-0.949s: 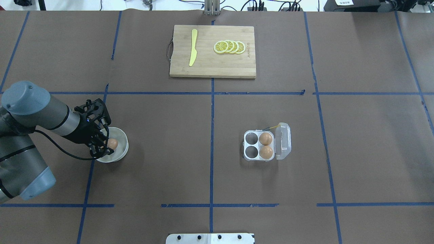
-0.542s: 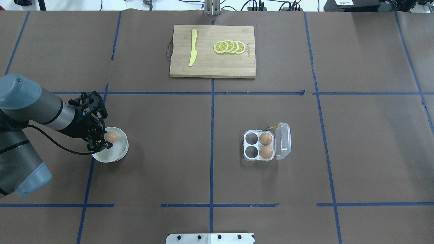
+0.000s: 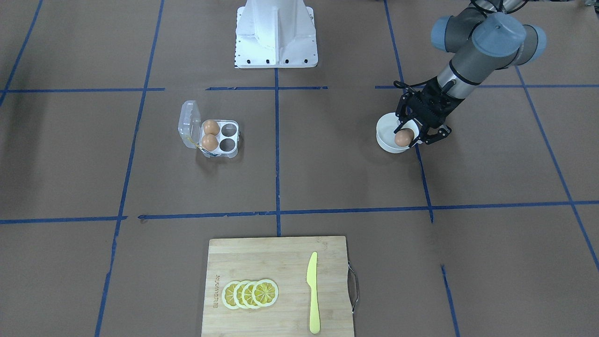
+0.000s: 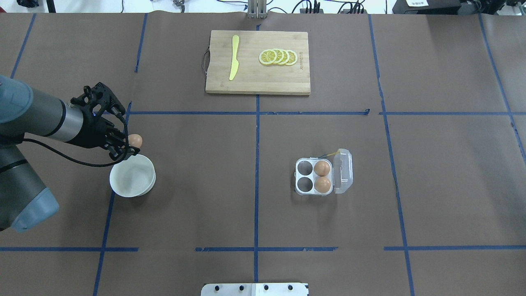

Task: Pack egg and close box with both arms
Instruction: 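Lift the egg out of the bowl with the left gripper, then carry the egg to the egg carton and lower it into the empty cup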

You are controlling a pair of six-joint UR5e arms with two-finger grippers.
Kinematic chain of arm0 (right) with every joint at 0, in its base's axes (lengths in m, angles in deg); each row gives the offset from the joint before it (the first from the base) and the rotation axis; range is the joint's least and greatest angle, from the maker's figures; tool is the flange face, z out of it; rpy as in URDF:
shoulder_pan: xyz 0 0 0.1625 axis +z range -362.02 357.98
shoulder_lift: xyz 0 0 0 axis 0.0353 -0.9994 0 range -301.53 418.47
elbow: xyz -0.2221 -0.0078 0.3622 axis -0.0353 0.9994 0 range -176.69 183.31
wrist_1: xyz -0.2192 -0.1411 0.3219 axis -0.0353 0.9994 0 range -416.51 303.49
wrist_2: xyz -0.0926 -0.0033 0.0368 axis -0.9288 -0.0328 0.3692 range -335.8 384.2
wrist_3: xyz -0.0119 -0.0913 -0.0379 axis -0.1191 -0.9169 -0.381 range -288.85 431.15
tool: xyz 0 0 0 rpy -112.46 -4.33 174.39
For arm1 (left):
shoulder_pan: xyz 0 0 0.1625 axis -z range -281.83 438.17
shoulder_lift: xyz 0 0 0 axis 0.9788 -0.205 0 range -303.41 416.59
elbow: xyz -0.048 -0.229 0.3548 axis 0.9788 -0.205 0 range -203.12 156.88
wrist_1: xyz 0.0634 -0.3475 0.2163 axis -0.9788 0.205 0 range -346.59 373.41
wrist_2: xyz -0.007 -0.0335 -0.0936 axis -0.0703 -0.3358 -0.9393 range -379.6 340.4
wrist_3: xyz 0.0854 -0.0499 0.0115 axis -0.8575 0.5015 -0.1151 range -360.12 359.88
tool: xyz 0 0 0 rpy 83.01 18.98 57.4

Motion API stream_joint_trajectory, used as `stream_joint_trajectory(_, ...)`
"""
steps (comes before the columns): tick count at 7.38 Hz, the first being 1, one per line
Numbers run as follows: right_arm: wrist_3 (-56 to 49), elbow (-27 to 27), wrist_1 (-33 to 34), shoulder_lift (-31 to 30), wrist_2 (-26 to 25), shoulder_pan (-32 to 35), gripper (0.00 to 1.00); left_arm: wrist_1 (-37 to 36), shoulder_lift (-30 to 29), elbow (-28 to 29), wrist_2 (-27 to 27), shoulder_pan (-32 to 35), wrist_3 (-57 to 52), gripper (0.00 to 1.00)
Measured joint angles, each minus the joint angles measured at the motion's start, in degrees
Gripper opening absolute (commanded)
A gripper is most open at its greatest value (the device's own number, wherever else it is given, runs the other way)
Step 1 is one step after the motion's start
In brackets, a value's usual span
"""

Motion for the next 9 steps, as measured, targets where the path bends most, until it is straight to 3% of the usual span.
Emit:
stream_joint_trajectory(4,0.4,-0.1,0.0,0.1,0.0,0.0,1.0,0.0,-15.0,7.4,2.2,-8.4,29.1,0.0)
stream_joint_trajectory(7,0.5,0.1,0.0,0.4,0.0,0.0,1.0,0.0,-28.7,16.1,10.3,-17.5,48.0,0.0)
stream_joint_trajectory(9,0.5,0.0,0.0,0.5,0.1,0.0,1.0,0.1,-36.4,21.4,13.2,-20.7,54.3,0.0)
